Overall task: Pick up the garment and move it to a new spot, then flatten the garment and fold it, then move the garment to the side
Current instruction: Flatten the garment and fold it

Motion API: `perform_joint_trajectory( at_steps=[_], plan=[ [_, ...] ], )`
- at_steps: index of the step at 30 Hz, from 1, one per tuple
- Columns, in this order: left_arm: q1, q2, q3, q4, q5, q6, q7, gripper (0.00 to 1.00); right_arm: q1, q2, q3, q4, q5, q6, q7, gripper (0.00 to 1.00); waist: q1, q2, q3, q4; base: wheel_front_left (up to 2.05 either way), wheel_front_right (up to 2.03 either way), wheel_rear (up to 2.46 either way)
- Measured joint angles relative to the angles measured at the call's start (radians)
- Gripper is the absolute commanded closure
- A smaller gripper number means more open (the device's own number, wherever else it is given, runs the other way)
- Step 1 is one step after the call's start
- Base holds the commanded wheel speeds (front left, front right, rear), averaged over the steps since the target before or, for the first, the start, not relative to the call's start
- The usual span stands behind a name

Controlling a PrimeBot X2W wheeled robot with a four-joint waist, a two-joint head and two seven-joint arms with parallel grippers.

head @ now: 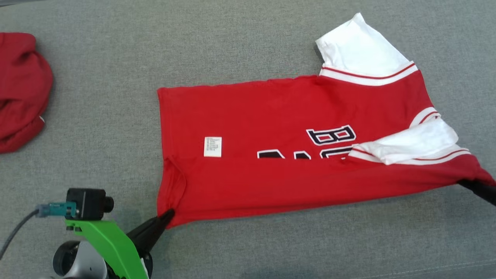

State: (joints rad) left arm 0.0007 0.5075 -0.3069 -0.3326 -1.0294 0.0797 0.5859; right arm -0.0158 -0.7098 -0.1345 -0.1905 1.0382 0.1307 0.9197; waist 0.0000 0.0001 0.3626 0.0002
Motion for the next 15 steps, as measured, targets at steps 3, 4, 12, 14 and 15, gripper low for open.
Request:
perform_joint_trajectory(
  at_steps=[3,4,12,14,15],
  plan=[
    [0.030,-0.011,-0.022,0.027,0.037,0.001,-0.034,1.00,0.045,0.025,0.016,-0.008,-0.049,0.000,-0.002,1.00,0.0000,0.0000,0.013,0.001,0.00,0.00,0.00],
    [0.034,-0.017,-0.034,0.038,0.049,0.000,-0.043,1.00,0.060,0.032,0.027,-0.007,-0.062,0.000,-0.004,1.00,0.0000,0.0000,0.018,0.002,0.00,0.00,0.00],
    [0.056,-0.036,-0.056,0.077,0.142,0.010,-0.124,0.00,0.090,0.012,0.055,-0.037,-0.154,0.000,-0.119,0.00,0.0000,0.0000,0.044,0.004,0.00,0.00,0.00],
    [0.052,-0.014,-0.035,0.053,0.162,0.020,-0.136,0.00,0.085,-0.009,0.028,-0.077,-0.159,0.000,-0.140,0.00,0.0000,0.0000,0.047,0.003,0.00,0.00,0.00],
    [0.047,-0.001,-0.020,0.037,0.172,0.027,-0.139,0.00,0.072,-0.020,0.010,-0.107,-0.156,0.000,-0.148,0.00,0.0000,0.0000,0.051,0.002,0.00,0.00,0.00]
  ],
)
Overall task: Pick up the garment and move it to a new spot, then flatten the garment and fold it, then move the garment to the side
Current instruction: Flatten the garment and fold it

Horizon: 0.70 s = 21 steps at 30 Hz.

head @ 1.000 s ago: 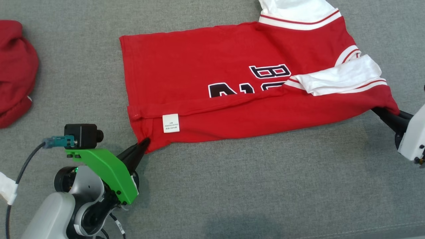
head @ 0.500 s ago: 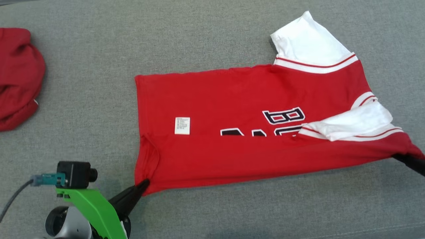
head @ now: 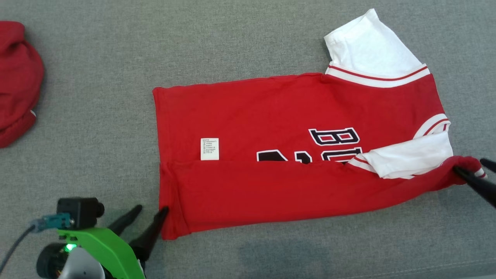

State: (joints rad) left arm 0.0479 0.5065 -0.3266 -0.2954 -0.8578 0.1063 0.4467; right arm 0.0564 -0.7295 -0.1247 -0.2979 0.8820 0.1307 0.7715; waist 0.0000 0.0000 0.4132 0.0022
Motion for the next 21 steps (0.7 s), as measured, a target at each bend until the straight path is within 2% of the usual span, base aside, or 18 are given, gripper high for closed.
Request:
perform_joint_trajectory(
  at_steps=[4,7,10,14,21],
  plan=[
    [-0.110,0.029,0.035,-0.027,0.048,0.025,0.011,0.00,-0.121,-0.031,-0.057,-0.057,0.007,0.000,-0.012,0.00,0.0000,0.0000,0.025,-0.001,0.00,0.00,0.00],
    [-0.246,0.031,0.022,0.008,0.078,0.026,0.039,0.00,-0.257,-0.037,-0.034,-0.040,-0.029,0.000,0.001,0.00,0.0000,0.0000,0.056,0.002,0.00,0.00,0.00],
    [-0.398,-0.020,-0.016,0.094,0.101,0.012,0.055,0.00,-0.455,-0.026,0.028,0.033,-0.132,0.000,-0.011,0.00,0.0000,0.0000,0.096,0.011,0.00,0.00,0.00],
    [-0.563,-0.084,-0.059,0.241,0.129,-0.012,0.053,0.00,-0.667,0.052,0.144,0.184,-0.242,0.001,-0.020,0.00,0.0002,0.0000,0.150,0.032,0.00,0.00,0.00],
    [-0.724,-0.173,-0.117,0.423,0.157,-0.072,0.017,0.00,-0.888,0.112,0.251,0.418,-0.363,0.001,-0.073,0.00,0.0002,0.0000,0.214,0.096,0.00,0.00,0.00]
  ],
)
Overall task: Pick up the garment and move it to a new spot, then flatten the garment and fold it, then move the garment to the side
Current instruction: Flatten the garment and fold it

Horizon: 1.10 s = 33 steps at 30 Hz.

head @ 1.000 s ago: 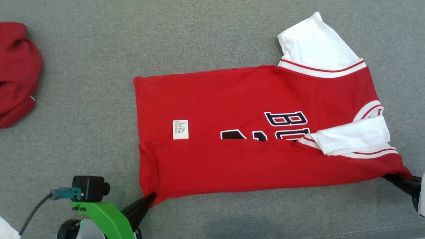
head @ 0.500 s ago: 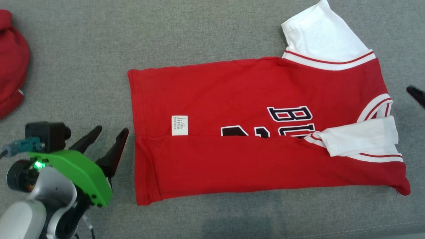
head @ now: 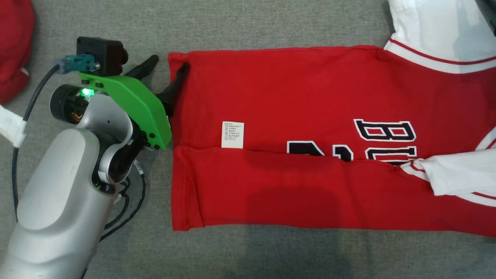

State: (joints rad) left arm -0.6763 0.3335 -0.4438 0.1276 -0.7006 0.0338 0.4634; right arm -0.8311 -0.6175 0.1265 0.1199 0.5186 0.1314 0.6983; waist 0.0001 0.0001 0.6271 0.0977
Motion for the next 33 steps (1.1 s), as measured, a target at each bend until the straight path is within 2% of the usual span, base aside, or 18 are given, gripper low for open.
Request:
perform_joint_trajectory(
  at_steps=[5,13,14,15,16,17,18,25,30,33],
  plan=[
    [-0.053,-0.031,-0.025,0.057,0.007,-0.036,-0.019,0.00,-0.060,0.014,0.049,0.104,-0.010,0.000,-0.025,0.00,0.0000,0.0000,0.027,0.040,0.00,0.00,0.00],
    [-0.072,-0.037,-0.042,0.076,-0.009,-0.077,-0.013,0.00,-0.101,0.014,0.118,0.166,0.034,-0.001,-0.049,0.00,-0.0001,0.0000,0.033,0.054,0.00,0.00,0.00],
    [-0.072,-0.036,-0.044,0.077,-0.012,-0.079,-0.013,0.00,-0.103,0.014,0.124,0.173,0.044,-0.001,-0.049,0.27,-0.0001,0.0000,0.031,0.052,0.00,0.00,0.00],
    [-0.072,-0.037,-0.046,0.077,-0.018,-0.086,-0.012,0.26,-0.107,0.016,0.124,0.180,0.052,-0.001,-0.049,0.72,-0.0002,0.0000,0.030,0.049,0.00,0.00,0.00],
    [-0.072,-0.036,-0.047,0.077,-0.027,-0.090,-0.012,0.53,-0.109,0.020,0.130,0.184,0.066,-0.001,-0.047,1.00,-0.0001,0.0000,0.028,0.046,0.00,0.00,0.00],
    [-0.072,-0.036,-0.050,0.078,-0.032,-0.097,-0.011,0.65,-0.110,0.021,0.138,0.185,0.080,-0.001,-0.044,1.00,-0.0001,0.0000,0.026,0.043,0.00,0.00,0.00],
    [-0.072,-0.036,-0.052,0.079,-0.038,-0.100,-0.009,1.00,-0.110,0.023,0.144,0.185,0.093,-0.001,-0.043,1.00,-0.0001,0.0000,0.024,0.039,0.00,0.00,0.00],
    [-0.051,-0.041,-0.076,0.083,-0.056,-0.123,-0.012,1.00,-0.105,0.030,0.170,0.192,0.150,0.000,-0.105,1.00,-0.0001,0.0000,-0.011,0.014,0.00,0.00,0.00],
    [0.010,-0.027,-0.058,0.059,-0.073,-0.119,-0.036,1.00,-0.062,0.021,0.192,0.141,0.208,0.000,-0.176,1.00,-0.0001,0.0000,-0.060,-0.008,0.00,0.00,0.00],
    [0.074,-0.012,-0.037,0.016,-0.096,-0.105,-0.063,1.00,0.010,-0.006,0.193,0.080,0.257,0.000,-0.218,1.00,0.0000,-0.0001,-0.099,-0.024,0.00,0.00,0.00]
  ],
)
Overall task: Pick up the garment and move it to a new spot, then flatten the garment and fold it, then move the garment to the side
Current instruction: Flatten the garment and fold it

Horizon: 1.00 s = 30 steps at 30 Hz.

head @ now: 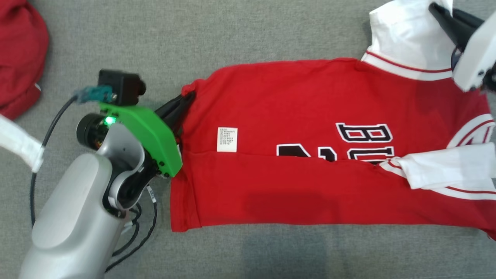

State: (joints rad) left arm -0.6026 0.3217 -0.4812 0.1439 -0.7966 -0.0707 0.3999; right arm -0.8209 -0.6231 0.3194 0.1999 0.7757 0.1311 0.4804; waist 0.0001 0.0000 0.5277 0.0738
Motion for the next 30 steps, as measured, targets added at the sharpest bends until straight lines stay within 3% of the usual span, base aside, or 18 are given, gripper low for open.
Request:
perform_joint_trajectory(
  at_steps=[6,12,21,29,30],
  plan=[
    [0.157,0.036,0.063,-0.119,-0.029,0.046,-0.072,1.00,0.236,-0.068,-0.036,-0.135,0.070,0.000,-0.066,1.00,0.0000,0.0000,-0.090,-0.035,0.00,0.00,0.00],
    [0.331,0.079,0.109,-0.244,-0.063,0.097,-0.100,1.00,0.445,-0.077,-0.103,-0.245,0.098,0.000,-0.098,1.00,-0.0001,0.0000,-0.173,-0.084,0.00,0.00,0.00],
    [0.486,0.077,0.116,-0.300,-0.080,0.141,-0.137,1.00,0.644,0.000,-0.157,-0.316,0.099,0.000,-0.116,1.00,-0.0001,0.0000,-0.244,-0.158,0.00,0.00,0.00],
    [0.525,0.062,0.115,-0.275,-0.080,0.148,-0.175,1.00,0.705,0.046,-0.157,-0.287,0.063,0.000,-0.132,1.00,-0.0001,0.0000,-0.257,-0.159,0.00,0.00,0.00],
    [0.534,0.059,0.116,-0.269,-0.080,0.152,-0.183,1.00,0.707,0.047,-0.147,-0.274,0.043,0.000,-0.140,0.53,-0.0001,0.0000,-0.258,-0.159,0.00,0.00,0.00]
  ],
)
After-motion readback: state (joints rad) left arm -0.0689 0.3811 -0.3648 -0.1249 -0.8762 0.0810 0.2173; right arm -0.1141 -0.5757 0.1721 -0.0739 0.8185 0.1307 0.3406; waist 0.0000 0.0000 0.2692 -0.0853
